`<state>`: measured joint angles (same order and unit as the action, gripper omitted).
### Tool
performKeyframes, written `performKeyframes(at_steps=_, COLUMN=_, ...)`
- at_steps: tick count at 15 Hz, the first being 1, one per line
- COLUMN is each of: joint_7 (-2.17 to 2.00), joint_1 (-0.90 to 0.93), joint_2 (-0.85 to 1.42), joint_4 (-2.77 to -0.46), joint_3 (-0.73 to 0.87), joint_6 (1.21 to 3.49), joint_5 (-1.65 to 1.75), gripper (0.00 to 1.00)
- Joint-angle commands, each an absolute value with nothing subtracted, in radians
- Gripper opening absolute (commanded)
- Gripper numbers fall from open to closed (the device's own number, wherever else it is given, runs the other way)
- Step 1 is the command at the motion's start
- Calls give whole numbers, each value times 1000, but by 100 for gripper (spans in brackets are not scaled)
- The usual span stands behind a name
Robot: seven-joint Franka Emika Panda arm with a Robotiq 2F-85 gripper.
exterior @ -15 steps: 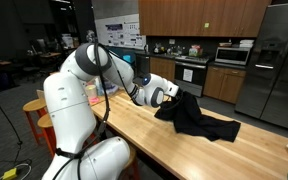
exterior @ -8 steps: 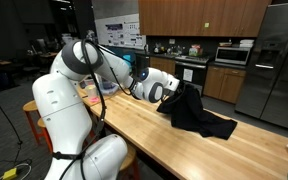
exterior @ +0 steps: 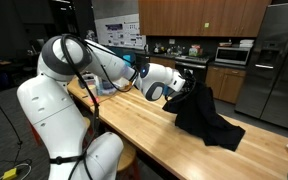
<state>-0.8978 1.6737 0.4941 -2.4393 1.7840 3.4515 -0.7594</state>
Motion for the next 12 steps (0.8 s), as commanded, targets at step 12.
performKeyframes(at_steps=12, joint_7=-862, joint_1=1777, joint_2=375, joint_4=-2421, joint_3=2069, joint_6=3476, joint_5=-534, gripper=1)
